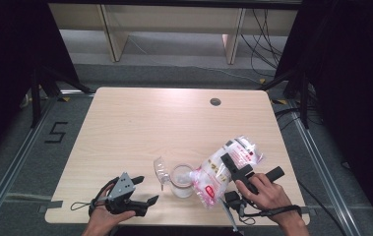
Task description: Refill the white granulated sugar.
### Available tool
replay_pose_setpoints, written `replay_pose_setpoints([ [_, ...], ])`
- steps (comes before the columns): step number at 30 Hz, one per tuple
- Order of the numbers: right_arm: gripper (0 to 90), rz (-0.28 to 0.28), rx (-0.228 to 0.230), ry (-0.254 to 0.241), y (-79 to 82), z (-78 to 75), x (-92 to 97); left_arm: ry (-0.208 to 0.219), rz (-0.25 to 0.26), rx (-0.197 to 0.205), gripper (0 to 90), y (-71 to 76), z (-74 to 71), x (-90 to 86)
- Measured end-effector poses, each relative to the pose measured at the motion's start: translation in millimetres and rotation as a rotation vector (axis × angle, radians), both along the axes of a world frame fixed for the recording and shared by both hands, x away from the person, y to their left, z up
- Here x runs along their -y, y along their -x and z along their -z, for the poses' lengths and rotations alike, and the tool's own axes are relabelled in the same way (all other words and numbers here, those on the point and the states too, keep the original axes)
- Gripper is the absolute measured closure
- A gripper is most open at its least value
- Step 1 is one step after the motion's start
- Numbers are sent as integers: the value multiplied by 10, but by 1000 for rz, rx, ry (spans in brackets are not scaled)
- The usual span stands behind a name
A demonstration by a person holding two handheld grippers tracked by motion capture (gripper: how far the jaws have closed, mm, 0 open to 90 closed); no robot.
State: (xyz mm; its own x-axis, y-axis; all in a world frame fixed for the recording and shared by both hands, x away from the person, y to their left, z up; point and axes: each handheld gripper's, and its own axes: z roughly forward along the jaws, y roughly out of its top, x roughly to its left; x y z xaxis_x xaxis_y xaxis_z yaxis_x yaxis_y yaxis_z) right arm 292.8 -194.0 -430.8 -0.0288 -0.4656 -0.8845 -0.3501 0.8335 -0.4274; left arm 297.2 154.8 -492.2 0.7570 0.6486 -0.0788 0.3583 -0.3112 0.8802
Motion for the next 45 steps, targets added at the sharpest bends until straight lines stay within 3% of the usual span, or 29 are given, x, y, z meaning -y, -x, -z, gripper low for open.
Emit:
replay_pose_setpoints([
  [14, 589, -42, 7, 12, -9, 25, -30, 4, -2, -5, 180, 1, 3, 7],
  [18, 590, -26, -8, 2, -1, 36, -35, 10, 0, -2, 180, -3, 9, 16],
  [28, 593, -48, 8, 16, -2, 11, -41, -2, 2, 0, 180, 7, 0, 12],
  [45, 595, -26, 10, 10, 10, -15, -25, -4, -3, 1, 180, 10, -4, 8],
])
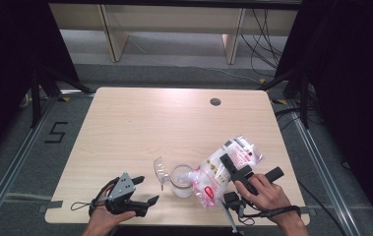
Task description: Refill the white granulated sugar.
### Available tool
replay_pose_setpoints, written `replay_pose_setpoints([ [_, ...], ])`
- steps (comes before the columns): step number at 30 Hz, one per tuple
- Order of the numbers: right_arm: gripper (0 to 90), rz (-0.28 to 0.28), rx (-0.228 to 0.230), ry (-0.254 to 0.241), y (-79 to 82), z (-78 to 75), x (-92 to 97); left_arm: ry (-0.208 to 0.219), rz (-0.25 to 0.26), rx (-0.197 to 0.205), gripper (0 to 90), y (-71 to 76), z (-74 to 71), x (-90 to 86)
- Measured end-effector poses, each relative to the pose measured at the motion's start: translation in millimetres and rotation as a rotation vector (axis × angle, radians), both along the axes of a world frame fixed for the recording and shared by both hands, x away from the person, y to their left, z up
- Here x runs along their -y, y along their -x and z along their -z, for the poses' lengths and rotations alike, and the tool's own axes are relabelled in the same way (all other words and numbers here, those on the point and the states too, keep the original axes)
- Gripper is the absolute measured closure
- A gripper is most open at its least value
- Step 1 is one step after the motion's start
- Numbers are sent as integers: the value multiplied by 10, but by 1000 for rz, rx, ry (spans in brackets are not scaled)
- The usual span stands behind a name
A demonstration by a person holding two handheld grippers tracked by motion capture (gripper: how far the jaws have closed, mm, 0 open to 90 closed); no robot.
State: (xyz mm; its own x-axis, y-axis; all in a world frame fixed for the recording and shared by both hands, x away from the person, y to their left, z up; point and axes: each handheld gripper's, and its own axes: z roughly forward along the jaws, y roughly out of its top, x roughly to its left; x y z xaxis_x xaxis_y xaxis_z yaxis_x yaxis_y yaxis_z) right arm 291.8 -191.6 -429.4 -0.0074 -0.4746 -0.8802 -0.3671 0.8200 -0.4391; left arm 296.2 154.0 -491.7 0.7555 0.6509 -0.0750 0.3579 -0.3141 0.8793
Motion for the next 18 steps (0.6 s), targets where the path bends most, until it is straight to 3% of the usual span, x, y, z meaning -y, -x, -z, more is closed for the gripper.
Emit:
replay_pose_setpoints([
  [6, 596, -8, -7, 11, -10, 11, -7, 1, 5, -6, 180, -7, -1, -2],
  [10, 596, -1, -13, -13, -2, 19, -3, -6, 6, -3, 180, -2, 0, 1],
  [14, 597, -3, -3, 10, -5, 0, -6, -3, 9, -8, 180, -5, 0, -2],
  [18, 597, 12, -16, -17, -6, 22, 11, -6, 6, -4, 180, -3, 1, 2],
])
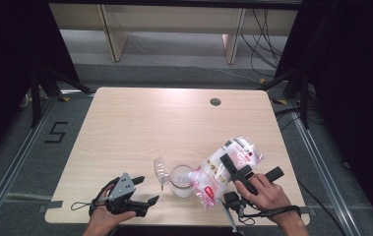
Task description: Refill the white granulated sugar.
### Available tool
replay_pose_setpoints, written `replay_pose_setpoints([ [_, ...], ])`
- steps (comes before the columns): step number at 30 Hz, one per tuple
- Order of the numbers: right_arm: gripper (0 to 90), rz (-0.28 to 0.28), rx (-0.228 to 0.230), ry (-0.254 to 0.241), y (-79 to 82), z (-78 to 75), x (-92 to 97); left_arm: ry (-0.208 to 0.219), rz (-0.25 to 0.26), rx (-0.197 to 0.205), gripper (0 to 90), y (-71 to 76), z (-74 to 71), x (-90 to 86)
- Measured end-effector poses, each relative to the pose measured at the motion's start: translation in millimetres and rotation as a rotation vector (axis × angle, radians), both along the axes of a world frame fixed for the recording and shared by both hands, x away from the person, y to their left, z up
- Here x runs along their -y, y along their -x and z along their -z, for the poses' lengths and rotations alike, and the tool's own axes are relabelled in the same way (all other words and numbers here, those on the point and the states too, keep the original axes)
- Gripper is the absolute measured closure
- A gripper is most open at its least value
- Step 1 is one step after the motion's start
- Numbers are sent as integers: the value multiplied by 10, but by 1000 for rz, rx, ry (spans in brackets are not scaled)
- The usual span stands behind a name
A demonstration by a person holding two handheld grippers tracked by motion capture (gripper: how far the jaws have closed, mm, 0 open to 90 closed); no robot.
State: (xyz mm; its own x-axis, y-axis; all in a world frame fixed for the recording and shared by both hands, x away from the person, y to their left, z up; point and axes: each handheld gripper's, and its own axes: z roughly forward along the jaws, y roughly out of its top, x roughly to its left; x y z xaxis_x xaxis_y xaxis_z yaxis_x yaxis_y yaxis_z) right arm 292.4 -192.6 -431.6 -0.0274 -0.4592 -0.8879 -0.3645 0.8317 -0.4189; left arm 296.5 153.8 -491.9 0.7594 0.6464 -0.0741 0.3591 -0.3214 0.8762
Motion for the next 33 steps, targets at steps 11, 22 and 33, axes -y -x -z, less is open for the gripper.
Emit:
replay_pose_setpoints([
  [11, 598, -9, 12, 19, -4, -26, 4, -1, 1, 2, 180, -1, 0, 0],
  [22, 598, -11, 7, 21, -7, -21, -6, 1, 1, -3, 180, -4, -3, -7],
  [33, 599, -12, 7, 23, -6, -23, -7, 3, -2, -2, 180, -1, 4, -1],
])
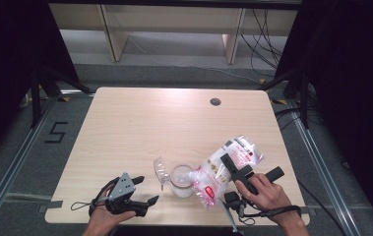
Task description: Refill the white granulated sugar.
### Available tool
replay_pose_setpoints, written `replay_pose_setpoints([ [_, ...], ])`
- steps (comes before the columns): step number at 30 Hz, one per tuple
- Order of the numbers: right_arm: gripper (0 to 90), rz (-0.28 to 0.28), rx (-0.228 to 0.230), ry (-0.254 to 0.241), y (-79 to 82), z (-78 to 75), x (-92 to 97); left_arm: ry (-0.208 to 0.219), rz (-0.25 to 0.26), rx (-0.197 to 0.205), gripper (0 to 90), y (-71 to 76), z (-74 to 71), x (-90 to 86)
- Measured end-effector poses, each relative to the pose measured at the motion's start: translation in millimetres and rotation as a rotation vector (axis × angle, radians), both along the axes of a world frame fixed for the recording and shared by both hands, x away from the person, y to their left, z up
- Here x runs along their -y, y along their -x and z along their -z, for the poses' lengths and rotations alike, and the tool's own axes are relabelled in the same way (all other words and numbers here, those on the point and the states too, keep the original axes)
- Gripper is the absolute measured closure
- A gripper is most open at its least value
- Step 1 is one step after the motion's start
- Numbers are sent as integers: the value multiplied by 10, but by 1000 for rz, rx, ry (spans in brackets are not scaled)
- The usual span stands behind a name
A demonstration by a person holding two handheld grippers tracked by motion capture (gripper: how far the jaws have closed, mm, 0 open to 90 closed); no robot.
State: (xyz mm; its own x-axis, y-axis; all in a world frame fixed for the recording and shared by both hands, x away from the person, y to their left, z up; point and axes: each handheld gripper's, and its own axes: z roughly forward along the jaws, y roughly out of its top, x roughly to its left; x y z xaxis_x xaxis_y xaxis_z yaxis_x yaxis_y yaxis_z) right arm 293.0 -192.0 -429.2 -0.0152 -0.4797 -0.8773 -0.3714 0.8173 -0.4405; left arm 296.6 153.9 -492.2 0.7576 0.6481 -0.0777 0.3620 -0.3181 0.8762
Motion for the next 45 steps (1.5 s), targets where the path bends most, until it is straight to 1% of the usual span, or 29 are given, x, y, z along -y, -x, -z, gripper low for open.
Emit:
replay_pose_setpoints([
  [1, 599, 1, -2, -7, 2, 2, 4, -1, 0, 0, 180, 1, 0, 2],
  [2, 599, -4, 8, 3, 2, 2, 4, 0, -1, 0, 180, 1, -1, 4],
  [7, 600, -2, 7, -3, 4, 6, 1, 1, -1, 0, 180, -4, 0, 0],
  [8, 600, 5, 11, 12, 9, -1, -8, -4, 2, 0, 180, -5, 1, -1],
  [14, 600, 5, 15, 11, 14, -11, -11, -2, 3, 2, 180, -3, 3, 2],
  [15, 600, 16, 12, -10, 22, -2, -4, -2, 2, 2, 180, -4, 3, 2],
  [18, 600, 17, 12, -13, 22, -5, -3, -2, 3, 2, 180, -4, 2, 2],
  [19, 600, 18, 13, -7, 23, -9, -2, -2, 1, 3, 180, -2, 2, 2],
  [20, 600, 7, 17, 12, 17, -23, -4, -1, 1, 2, 180, -3, 1, 1],
  [23, 600, 11, 18, 8, 16, -20, 2, -2, 1, 3, 180, -3, 0, -1],
  [25, 601, 1, 16, 14, 11, -27, -5, 1, -1, 0, 180, -1, 0, 2],
  [33, 601, 7, 15, 11, 17, -21, -1, -5, 2, 4, 180, 0, -4, -2],
  [35, 601, 3, 16, 9, 15, -21, -2, 0, -1, 0, 180, 0, -3, 2],
  [37, 602, 1, 18, 15, 13, -28, -5, -1, 0, 0, 180, 1, -1, 1],
  [38, 602, 2, 17, 9, 15, -27, -2, -4, 2, 4, 180, 0, -4, -2],
  [39, 602, 9, 12, -1, 18, -25, 0, 2, -1, 1, 180, 0, -3, 2],
  [42, 603, 2, 14, 7, 18, -21, -2, 1, -1, 0, 180, 0, -2, 1],
  [43, 602, 7, 10, -4, 23, -11, -2, -2, 1, 4, 180, -1, -3, -1],
  [45, 603, 4, 8, 3, 21, -9, -11, 0, 0, 3, 180, -1, -4, 0],
])
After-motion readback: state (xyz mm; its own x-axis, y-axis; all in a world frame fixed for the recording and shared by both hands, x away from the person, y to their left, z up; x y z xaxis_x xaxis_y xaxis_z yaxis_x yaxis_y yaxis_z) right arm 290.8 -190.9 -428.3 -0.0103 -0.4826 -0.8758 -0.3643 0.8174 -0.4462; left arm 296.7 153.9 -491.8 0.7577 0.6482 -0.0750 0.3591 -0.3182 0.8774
